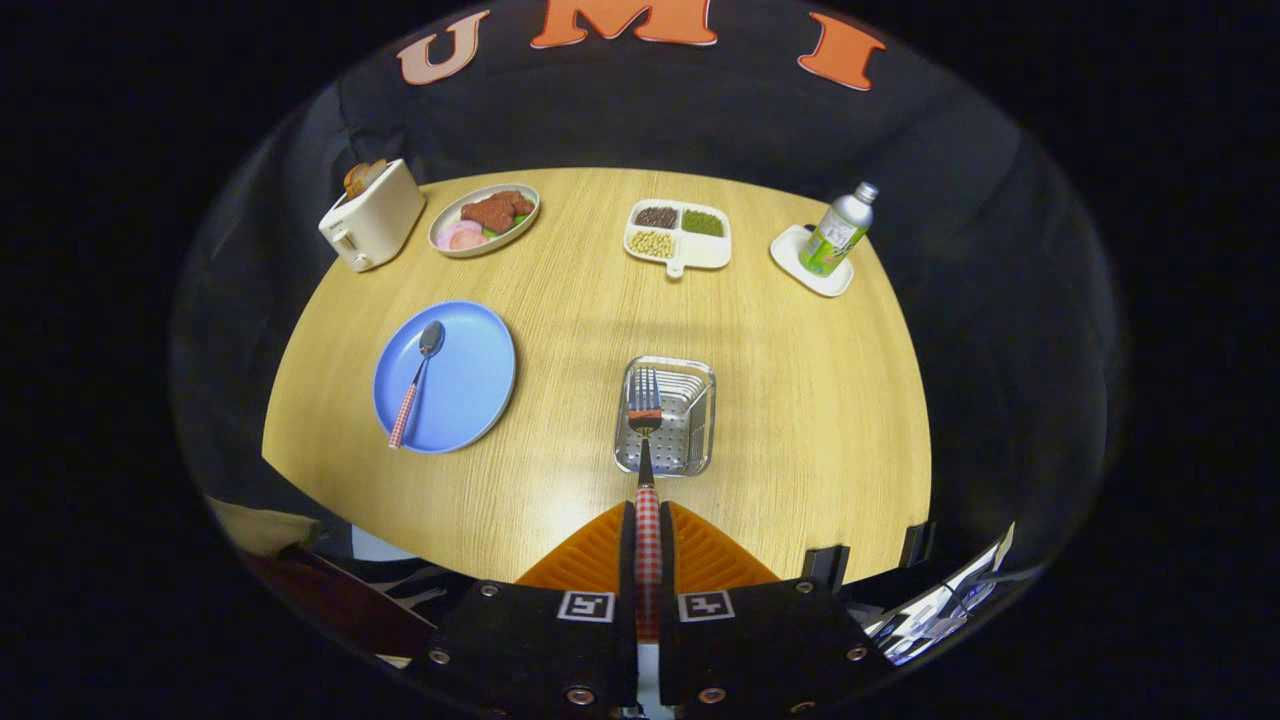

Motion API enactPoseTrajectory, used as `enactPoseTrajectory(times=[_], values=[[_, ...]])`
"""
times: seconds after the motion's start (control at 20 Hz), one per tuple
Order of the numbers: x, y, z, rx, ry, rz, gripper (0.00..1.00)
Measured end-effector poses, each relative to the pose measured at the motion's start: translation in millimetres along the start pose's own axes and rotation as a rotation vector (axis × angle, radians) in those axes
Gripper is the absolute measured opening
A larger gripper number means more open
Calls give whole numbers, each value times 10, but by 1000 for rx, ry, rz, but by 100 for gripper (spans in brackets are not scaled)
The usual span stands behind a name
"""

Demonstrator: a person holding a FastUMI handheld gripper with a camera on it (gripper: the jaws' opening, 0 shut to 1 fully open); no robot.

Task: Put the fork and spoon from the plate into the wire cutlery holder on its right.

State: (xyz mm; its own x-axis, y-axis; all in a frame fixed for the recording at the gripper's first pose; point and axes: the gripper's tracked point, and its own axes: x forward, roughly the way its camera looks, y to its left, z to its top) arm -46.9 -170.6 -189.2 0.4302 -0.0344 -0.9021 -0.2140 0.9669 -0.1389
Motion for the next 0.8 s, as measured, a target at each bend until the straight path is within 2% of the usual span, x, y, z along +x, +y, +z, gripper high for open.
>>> enactPoseTrajectory(times=[0.4,0.8], values=[[229,-144,12,-41,213,8,9],[550,-51,103,-78,344,44,9]])
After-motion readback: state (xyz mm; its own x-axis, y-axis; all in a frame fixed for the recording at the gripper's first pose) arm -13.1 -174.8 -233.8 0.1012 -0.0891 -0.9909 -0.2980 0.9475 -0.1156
